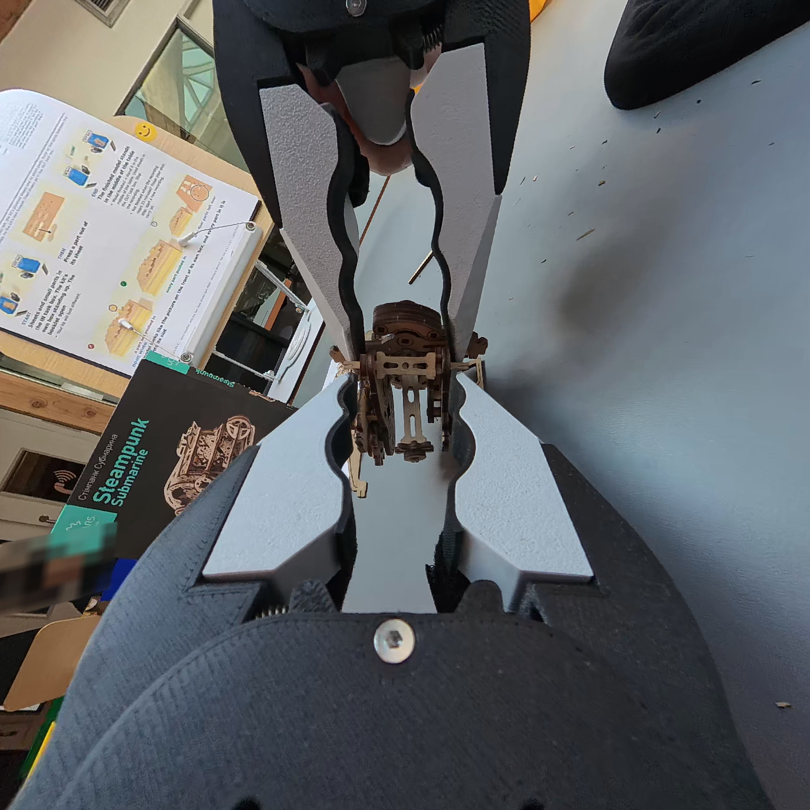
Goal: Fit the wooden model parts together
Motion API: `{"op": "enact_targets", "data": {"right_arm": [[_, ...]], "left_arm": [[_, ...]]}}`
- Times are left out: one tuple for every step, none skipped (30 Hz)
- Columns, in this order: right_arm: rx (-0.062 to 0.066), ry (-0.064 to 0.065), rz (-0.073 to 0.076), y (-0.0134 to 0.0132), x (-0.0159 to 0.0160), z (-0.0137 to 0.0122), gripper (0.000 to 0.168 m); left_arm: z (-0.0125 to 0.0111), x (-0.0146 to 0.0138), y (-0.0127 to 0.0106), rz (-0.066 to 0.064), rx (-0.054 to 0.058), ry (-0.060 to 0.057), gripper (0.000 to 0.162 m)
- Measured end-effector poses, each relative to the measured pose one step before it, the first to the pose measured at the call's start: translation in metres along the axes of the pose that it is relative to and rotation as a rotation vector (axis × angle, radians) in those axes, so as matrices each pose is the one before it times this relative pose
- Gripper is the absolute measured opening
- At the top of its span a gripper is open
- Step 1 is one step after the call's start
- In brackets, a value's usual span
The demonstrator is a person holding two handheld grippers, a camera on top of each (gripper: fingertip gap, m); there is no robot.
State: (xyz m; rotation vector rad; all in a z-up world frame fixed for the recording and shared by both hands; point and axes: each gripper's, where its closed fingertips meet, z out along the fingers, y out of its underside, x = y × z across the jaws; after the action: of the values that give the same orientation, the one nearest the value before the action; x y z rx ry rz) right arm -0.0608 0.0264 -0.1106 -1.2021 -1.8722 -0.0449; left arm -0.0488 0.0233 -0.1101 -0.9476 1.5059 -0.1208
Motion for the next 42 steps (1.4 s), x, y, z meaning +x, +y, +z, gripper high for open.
{"op": "enact_targets", "data": {"right_arm": [[-0.0010,-0.0009,-0.0031,0.00005,-0.00003,0.00001,0.037],[-0.0003,-0.0018,-0.0020,-0.00003,-0.00022,0.00023,0.037],[0.0011,-0.0015,-0.0001,0.00000,-0.00013,0.00023,0.037],[0.0019,-0.0022,0.0038,-0.00005,-0.00003,0.00011,0.037],[0.0016,-0.0051,0.0070,0.00006,-0.00008,0.00019,0.037],[0.0026,-0.0047,0.0059,0.00007,0.00002,0.00013,0.037],[0.0029,-0.0033,0.0041,0.00016,0.00006,0.00022,0.037],[0.0025,-0.0040,0.0058,0.00003,0.00008,0.00024,0.037],[0.0009,-0.0037,0.0031,0.00001,0.00009,0.00036,0.037],[-0.0013,-0.0037,0.0003,0.00005,0.00002,0.00026,0.037],[-0.0031,-0.0037,-0.0037,0.00004,-0.00009,0.00022,0.037],[-0.0047,-0.0063,-0.0049,-0.00008,-0.00049,0.00004,0.036],[-0.0058,-0.0061,-0.0009,0.00012,-0.00030,0.00007,0.036],[-0.0053,-0.0048,0.0058,0.00025,0.00008,0.00032,0.036],[-0.0022,-0.0064,0.0039,-0.00006,-0.00008,0.00024,0.036],[-0.0023,-0.0049,-0.0012,0.00000,0.00006,0.00023,0.036],[-0.0051,-0.0032,-0.0013,0.00002,0.00003,0.00029,0.036],[-0.0074,-0.0023,-0.0044,0.00009,-0.00012,0.00010,0.036],[-0.0051,-0.0017,0.0000,0.00000,0.00012,0.00011,0.035],[-0.0005,-0.0003,0.0025,0.00001,0.00007,-0.00002,0.036],[0.0015,0.0022,0.0014,-0.00004,-0.00006,-0.00010,0.036],[0.0001,0.0024,0.0020,0.00011,-0.00011,-0.00007,0.036],[-0.0001,0.0008,0.0036,-0.00003,-0.00011,-0.00025,0.036],[-0.0014,-0.0020,-0.0006,-0.00032,-0.00062,-0.00046,0.035],[-0.0053,-0.0004,-0.0041,-0.00005,-0.00040,-0.00020,0.035],[-0.0039,-0.0014,0.0012,0.00007,-0.00021,-0.00008,0.035],[-0.0003,-0.0022,0.0038,0.00000,-0.00014,-0.00004,0.035],[-0.0008,0.0011,-0.0016,0.00018,0.00011,-0.00009,0.035],[-0.0018,0.0009,-0.0016,0.00007,0.00000,0.00005,0.035],[-0.0026,0.0003,-0.0009,0.00005,0.00004,0.00008,0.035],[-0.0031,0.0018,-0.0038,-0.00006,-0.00003,0.00014,0.035],[-0.0011,0.0002,-0.0015,0.00005,-0.00013,0.00003,0.035],[-0.0020,0.0012,-0.0035,0.00004,0.00009,-0.00001,0.035],[-0.0027,0.0003,-0.0019,0.00011,-0.00019,0.00006,0.035],[-0.0024,-0.0003,-0.0039,0.00003,-0.00006,0.00001,0.035],[-0.0033,-0.0016,-0.0006,0.00010,-0.00005,-0.00006,0.035],[-0.0015,-0.0019,-0.0036,0.00002,-0.00026,0.00006,0.035],[-0.0020,-0.0014,-0.0013,0.00005,0.00008,0.00002,0.035],[-0.0012,-0.0007,0.0010,0.00007,-0.00003,0.00025,0.035],[0.0008,0.0005,0.0003,-0.00012,0.00005,0.00006,0.035],[-0.0005,-0.0007,-0.0004,0.00007,-0.00007,-0.00003,0.035],[-0.0015,-0.0004,-0.0019,-0.00006,-0.00017,-0.00005,0.035]], "left_arm": [[0.00004,0.00084,-0.00004,0.0089,0.0024,0.0018,0.039],[0.00000,0.00041,0.00022,0.0052,-0.0017,0.0003,0.038],[0.00003,0.00007,0.00038,0.0010,-0.0021,0.0018,0.038],[-0.00001,0.00009,0.00032,-0.0043,-0.0012,0.0040,0.038],[0.00009,0.00003,0.00034,-0.0054,-0.0016,0.0049,0.038],[0.00018,0.00011,0.00032,-0.0044,-0.0015,0.0044,0.038],[0.00022,0.00001,0.00038,-0.0050,-0.0007,0.0033,0.038],[0.00018,-0.00012,0.00042,-0.0048,-0.0002,0.0020,0.038],[0.00004,0.00003,0.00039,-0.0024,-0.0022,0.0009,0.038],[0.00015,0.00000,0.00043,-0.0015,-0.0032,0.0009,0.038],[0.00014,0.00016,0.00049,-0.0024,-0.0020,0.0026,0.038],[0.00010,0.00054,0.00021,-0.0044,-0.0021,0.0055,0.037],[0.00012,0.00028,0.00026,-0.0046,-0.0048,0.0059,0.037],[0.00011,-0.00005,0.00058,-0.0025,-0.0082,0.0034,0.037],[0.00007,0.00014,0.00056,-0.0021,-0.0074,0.0025,0.037],[-0.00001,-0.00002,0.00043,0.0000,-0.0057,0.0015,0.037],[-0.00001,0.00001,0.00045,-0.0010,-0.0059,0.0023,0.037],[0.00003,0.00004,0.00033,-0.0035,-0.0046,0.0033,0.037],[-0.00001,-0.00006,0.00022,-0.0007,-0.0027,0.0016,0.037],[-0.00006,-0.00003,0.00017,0.0034,-0.0024,-0.0001,0.037],[0.00004,-0.00004,-0.00004,0.0022,-0.0025,0.0001,0.037],[0.00002,0.00010,0.00003,0.0009,-0.0014,0.0006,0.037],[-0.00008,0.00011,-0.00022,0.0002,0.0003,0.0015,0.037],[-0.00006,0.00056,-0.00045,-0.0011,0.0007,0.0031,0.037],[-0.00004,0.00036,-0.00007,-0.0010,-0.0015,0.0025,0.037],[0.00008,0.00015,0.00011,-0.0010,-0.0008,0.0009,0.037],[0.00000,0.00014,-0.00008,-0.0020,-0.0007,0.0020,0.037],[0.00022,0.00001,0.00011,-0.0029,-0.0023,0.0013,0.037],[0.00000,-0.00003,0.00014,-0.0002,-0.0014,0.0006,0.037],[0.00008,-0.00003,0.00022,0.0006,-0.0011,0.0000,0.037],[-0.00005,0.00003,0.00021,0.0004,-0.0019,0.0004,0.037],[-0.00003,0.00006,0.00016,0.0005,-0.0016,0.0006,0.037],[0.00003,-0.00003,0.00008,0.0000,-0.0010,0.0007,0.037],[0.00006,0.00013,0.00016,-0.0016,-0.0011,0.0015,0.037],[0.00001,0.00002,0.00004,-0.0015,-0.0011,0.0018,0.037],[0.00004,0.00010,0.00004,-0.0003,-0.0006,0.0005,0.037],[-0.00005,0.00008,0.00005,0.0016,-0.0012,0.0008,0.037],[0.00004,-0.00011,0.00005,-0.0005,-0.0015,0.0003,0.037],[-0.00005,0.00001,0.00029,-0.0004,-0.0008,0.0009,0.037],[-0.00003,-0.00006,0.00012,0.0003,-0.0009,0.0017,0.037],[0.00004,0.00008,0.00000,0.0002,-0.0012,0.0001,0.037],[-0.00006,0.00007,0.00006,0.0027,-0.0012,0.0003,0.037]]}}
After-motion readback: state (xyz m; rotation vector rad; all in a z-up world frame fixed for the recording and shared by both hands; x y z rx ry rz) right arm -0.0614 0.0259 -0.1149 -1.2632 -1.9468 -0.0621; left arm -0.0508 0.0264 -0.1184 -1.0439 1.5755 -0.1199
